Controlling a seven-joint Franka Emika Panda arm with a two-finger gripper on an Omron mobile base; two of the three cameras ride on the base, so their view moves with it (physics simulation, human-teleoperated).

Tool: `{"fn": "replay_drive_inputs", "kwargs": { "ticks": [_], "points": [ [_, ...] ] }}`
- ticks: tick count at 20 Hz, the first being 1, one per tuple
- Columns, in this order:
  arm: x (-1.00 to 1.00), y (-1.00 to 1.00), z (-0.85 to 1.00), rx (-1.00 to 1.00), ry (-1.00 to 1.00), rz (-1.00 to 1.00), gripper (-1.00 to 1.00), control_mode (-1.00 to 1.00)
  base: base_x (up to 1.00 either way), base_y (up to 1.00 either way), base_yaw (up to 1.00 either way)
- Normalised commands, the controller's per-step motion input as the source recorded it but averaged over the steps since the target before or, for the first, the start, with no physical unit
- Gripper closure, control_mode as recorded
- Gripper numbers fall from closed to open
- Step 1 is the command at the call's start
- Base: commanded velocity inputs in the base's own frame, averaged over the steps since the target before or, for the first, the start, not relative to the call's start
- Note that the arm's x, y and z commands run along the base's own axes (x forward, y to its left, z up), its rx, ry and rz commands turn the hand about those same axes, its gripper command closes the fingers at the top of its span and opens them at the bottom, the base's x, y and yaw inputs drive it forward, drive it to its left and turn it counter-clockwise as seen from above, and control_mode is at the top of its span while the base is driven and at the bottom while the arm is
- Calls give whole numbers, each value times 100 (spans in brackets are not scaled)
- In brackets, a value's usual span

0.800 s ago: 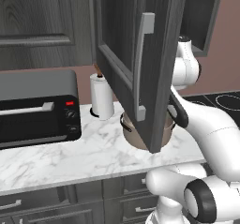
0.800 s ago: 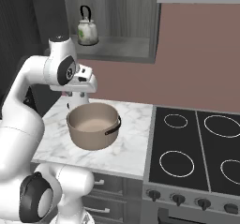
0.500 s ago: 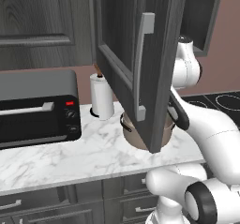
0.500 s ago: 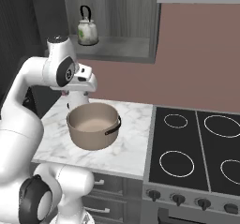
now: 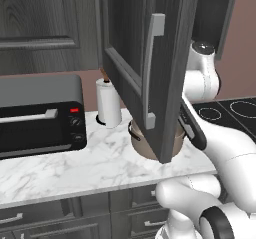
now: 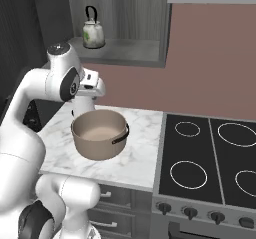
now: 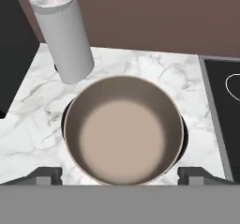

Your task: Pick the kettle from the cabinet and place it on a stove burner. Then pick the pot from the counter and place it on another stove burner. Finally, turn both burners on.

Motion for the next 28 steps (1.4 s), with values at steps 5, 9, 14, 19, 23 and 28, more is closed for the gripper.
{"fn": "replay_drive_inputs", "kwargs": {
  "ticks": [5,9,14,19,23,28],
  "points": [
    [0,-17,21,0,-15,4,-100,-100,0,0,0],
    [0,-15,27,0,-11,6,-100,-100,0,0,0],
    [5,-3,33,1,-12,4,-100,-100,0,0,0],
    [8,0,30,0,-19,5,-100,-100,0,0,0],
    [10,0,33,1,-19,4,-100,-100,0,0,0],
    [6,0,34,0,-16,2,-100,-100,0,0,0]
  ]
}}
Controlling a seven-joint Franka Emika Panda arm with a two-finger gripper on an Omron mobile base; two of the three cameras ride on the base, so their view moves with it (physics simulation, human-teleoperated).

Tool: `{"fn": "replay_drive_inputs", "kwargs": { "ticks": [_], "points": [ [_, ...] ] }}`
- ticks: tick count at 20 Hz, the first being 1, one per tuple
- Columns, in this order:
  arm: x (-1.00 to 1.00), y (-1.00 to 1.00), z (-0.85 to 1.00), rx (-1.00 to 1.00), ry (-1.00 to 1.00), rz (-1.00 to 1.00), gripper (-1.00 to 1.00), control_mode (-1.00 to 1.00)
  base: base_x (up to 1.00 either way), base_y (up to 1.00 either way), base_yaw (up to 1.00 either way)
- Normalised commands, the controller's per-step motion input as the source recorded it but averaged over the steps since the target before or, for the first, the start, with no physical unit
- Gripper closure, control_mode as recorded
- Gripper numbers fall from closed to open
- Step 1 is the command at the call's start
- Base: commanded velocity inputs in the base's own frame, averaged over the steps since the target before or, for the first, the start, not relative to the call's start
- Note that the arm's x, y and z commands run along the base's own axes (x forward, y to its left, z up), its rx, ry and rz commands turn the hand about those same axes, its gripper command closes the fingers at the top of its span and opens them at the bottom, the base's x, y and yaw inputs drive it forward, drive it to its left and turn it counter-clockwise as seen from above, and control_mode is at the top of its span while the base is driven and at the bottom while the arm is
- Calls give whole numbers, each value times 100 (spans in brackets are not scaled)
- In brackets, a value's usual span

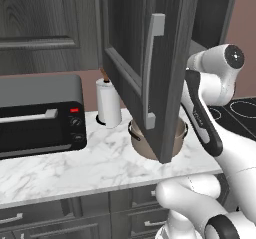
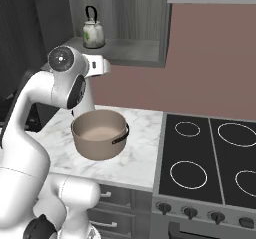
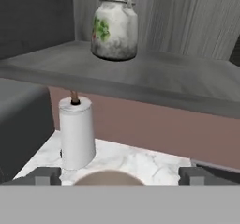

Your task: Pick the kettle from the cabinet and place it on a stove burner. Then pick the pot from the counter and place it on another stove burner. Finally, turn both burners on.

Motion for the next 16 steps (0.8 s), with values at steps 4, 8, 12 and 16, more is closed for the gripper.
{"fn": "replay_drive_inputs", "kwargs": {
  "ticks": [4,8,12,16],
  "points": [
    [6,0,38,1,-12,1,-100,-100,0,0,0],
    [4,0,34,1,-11,0,-100,-100,0,0,0],
    [5,0,38,3,-9,0,-100,-100,0,0,0],
    [8,0,35,4,-6,1,-100,-100,0,0,0]
  ]
}}
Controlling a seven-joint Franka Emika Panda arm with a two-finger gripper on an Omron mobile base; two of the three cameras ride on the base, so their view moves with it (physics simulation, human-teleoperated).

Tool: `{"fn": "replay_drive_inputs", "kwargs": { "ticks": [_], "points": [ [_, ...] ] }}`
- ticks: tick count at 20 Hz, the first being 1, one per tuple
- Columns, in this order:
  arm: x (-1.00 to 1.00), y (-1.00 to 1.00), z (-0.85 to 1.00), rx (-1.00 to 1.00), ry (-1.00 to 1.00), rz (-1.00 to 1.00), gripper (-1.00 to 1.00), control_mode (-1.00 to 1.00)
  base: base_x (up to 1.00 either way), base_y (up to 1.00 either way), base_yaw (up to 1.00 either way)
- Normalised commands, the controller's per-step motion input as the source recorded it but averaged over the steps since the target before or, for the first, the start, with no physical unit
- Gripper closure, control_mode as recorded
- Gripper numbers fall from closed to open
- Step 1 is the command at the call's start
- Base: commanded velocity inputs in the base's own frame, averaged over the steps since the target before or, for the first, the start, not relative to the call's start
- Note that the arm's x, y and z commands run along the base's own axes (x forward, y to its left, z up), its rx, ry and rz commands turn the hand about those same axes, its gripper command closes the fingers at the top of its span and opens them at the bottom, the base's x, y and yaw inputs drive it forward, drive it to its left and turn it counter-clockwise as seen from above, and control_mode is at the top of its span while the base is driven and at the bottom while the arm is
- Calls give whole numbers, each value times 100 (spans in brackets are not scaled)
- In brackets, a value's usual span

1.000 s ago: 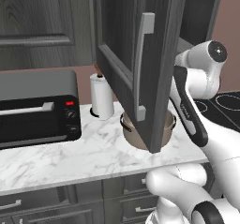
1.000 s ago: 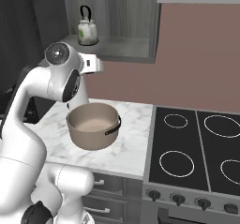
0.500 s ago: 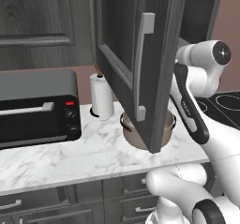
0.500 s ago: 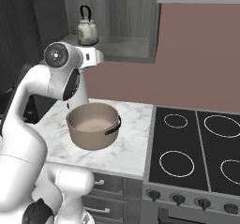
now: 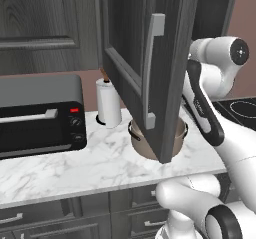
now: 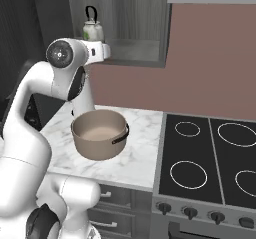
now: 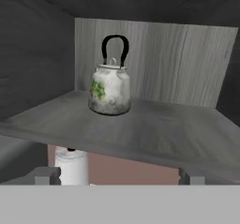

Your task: Pick the kettle from the cabinet and place it on a stove burner. Then pick the pot from the counter and place it on another stove burner. Finally, turn both burners on.

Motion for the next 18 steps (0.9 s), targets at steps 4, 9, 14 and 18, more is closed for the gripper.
{"fn": "replay_drive_inputs", "kwargs": {
  "ticks": [4,9,14,18],
  "points": [
    [9,0,31,5,-4,3,-100,-100,0,0,0],
    [14,-2,21,5,-2,6,-100,-100,0,0,0],
    [8,0,5,1,-4,8,-100,-100,0,0,0],
    [1,0,3,0,-13,9,-100,-100,0,0,0]
  ]
}}
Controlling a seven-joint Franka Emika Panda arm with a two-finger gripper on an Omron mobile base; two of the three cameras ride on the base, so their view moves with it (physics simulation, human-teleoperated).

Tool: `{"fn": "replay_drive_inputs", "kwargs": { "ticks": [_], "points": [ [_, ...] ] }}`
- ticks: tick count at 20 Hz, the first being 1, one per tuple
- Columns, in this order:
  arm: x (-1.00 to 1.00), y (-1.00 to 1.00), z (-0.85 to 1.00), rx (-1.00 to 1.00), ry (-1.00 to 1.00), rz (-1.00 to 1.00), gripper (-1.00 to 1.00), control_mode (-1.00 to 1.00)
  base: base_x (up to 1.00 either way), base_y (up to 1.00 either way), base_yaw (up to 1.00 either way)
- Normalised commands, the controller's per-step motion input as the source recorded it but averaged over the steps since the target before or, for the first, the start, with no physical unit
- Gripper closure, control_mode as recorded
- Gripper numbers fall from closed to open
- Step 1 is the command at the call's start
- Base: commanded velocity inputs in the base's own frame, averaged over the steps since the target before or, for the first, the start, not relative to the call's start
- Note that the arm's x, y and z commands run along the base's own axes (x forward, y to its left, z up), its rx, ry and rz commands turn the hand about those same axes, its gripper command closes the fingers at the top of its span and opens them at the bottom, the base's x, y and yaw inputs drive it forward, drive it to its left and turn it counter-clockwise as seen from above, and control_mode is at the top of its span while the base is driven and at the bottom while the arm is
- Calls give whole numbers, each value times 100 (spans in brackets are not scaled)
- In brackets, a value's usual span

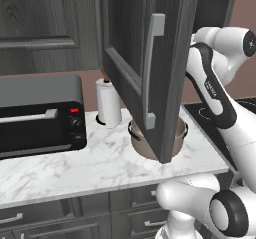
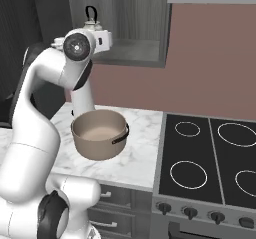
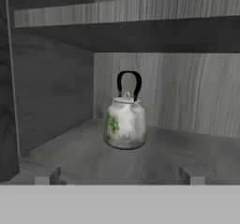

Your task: Pick the kettle from the cabinet and place it on a stove burner. Then pick the pot from the counter and place it on another stove burner. Finally, turn both burners on.

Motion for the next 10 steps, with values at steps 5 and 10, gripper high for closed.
{"fn": "replay_drive_inputs", "kwargs": {
  "ticks": [5,10],
  "points": [
    [0,0,6,0,-16,4,-100,-100,0,0,0],
    [0,5,3,0,-2,0,-100,-100,0,0,0]
  ]
}}
